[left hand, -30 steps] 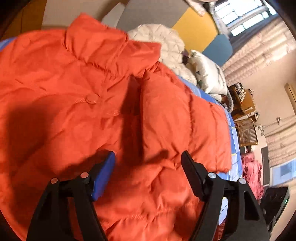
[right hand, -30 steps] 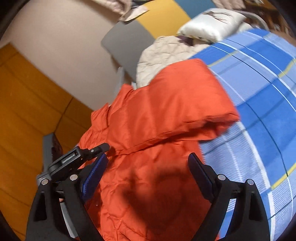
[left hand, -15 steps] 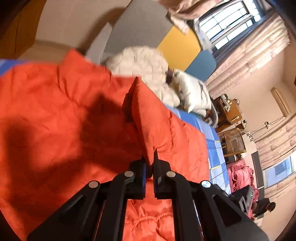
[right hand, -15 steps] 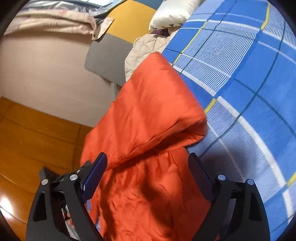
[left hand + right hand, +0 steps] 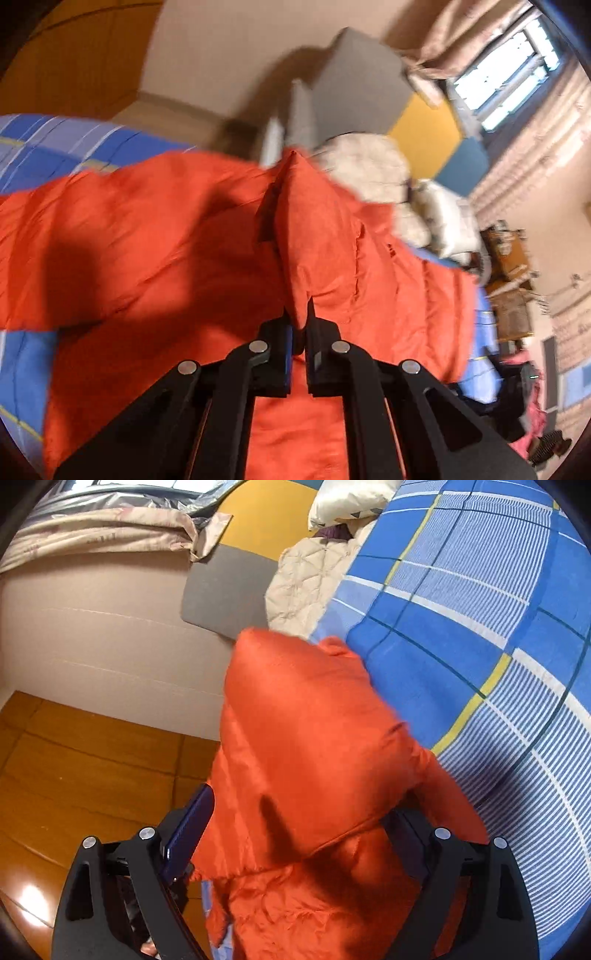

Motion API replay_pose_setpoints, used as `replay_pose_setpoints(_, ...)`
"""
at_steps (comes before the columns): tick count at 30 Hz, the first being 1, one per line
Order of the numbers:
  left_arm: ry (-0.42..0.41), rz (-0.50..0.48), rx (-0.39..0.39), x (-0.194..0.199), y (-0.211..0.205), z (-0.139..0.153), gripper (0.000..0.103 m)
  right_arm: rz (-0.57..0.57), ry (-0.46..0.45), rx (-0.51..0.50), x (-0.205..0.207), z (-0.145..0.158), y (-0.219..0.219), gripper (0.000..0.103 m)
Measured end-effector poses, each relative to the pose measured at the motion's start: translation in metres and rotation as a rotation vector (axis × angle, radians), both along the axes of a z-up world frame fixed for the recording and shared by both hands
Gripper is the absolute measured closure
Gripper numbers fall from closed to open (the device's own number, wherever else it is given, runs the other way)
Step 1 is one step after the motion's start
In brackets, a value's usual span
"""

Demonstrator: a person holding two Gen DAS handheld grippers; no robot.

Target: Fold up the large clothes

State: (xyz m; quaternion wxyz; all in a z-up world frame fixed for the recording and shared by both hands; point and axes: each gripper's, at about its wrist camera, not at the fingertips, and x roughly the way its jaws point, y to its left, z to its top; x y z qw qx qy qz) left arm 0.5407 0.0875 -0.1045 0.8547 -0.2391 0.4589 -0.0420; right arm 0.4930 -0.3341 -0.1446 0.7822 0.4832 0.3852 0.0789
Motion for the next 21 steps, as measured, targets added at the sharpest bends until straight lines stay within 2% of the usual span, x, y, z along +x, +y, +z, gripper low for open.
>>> replay_pose_setpoints(3,0.059,0.022,0.015,-0.001,0.010,-0.025,0.099,0.008,0.025,-0.030,-0.003,-0.003,0.000,0.015)
replay_pose_setpoints(5,0.070,0.024,0.036,-0.002,0.011,-0.036,0.099,0.030,0.035,-0.060,-0.006,0.000,0.001,0.015)
replay_pose_setpoints(10,0.060,0.025,0.053,-0.005,0.006,-0.038,0.099,0.198,0.002,-0.202,-0.028,0.033,0.012,0.015)
replay_pose_setpoints(12,0.055,0.011,0.073,-0.003,0.001,-0.037,0.098,0.215,-0.028,-0.266,-0.033,0.049,0.014,0.015)
replay_pose_setpoints(16,0.044,0.022,0.063,-0.016,0.009,-0.037,0.098,0.201,-0.055,-0.437,-0.009,0.070,0.025,0.015)
replay_pose_setpoints(19,0.032,0.023,0.069,-0.021,0.011,-0.035,0.098,0.232,-0.043,-0.477,0.024,0.066,0.040,0.022)
replay_pose_setpoints(21,0.026,0.021,0.073,-0.023,0.012,-0.034,0.098,0.243,-0.028,-0.520,0.041,0.061,0.050,0.022)
